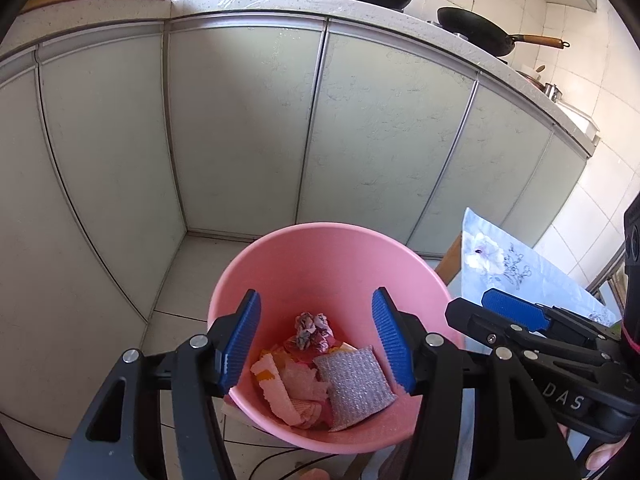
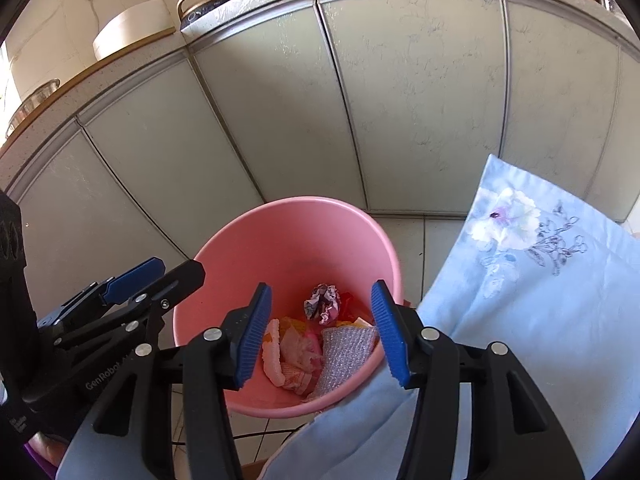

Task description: Collect trash

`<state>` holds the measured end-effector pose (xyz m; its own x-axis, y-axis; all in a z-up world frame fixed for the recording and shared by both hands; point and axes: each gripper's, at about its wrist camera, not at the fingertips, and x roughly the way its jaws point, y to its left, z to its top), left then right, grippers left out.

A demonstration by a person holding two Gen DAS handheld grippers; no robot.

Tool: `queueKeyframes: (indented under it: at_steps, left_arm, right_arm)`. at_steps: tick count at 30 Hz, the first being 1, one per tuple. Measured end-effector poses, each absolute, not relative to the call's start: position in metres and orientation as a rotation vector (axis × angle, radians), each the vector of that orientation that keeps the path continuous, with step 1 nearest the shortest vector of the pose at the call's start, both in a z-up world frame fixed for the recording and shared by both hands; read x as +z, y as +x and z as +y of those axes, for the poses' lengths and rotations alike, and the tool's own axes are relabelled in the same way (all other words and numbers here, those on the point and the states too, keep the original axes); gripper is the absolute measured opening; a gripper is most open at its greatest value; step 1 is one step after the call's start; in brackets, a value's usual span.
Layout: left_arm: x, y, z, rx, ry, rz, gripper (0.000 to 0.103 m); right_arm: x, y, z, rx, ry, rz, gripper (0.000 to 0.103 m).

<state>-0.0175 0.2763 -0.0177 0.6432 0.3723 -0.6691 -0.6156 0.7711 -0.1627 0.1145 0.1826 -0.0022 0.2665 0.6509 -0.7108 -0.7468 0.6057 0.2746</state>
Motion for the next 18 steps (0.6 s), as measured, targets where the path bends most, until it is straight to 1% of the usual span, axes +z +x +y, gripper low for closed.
queueKeyframes:
  at_steps: [8,18]
  left_arm:
    - [0.002,-0.026,0.262,0.558,-0.391,0.605,0.057]
    - [0.022,-0.033,0.241,0.545,-0.342,0.584,0.056]
  right_arm:
    - [0.017,0.085,0.168,0.907,-0.202,0.762,0.053]
    - [0.030,0.062,0.144,0.850,-0.189,0.699,0.053]
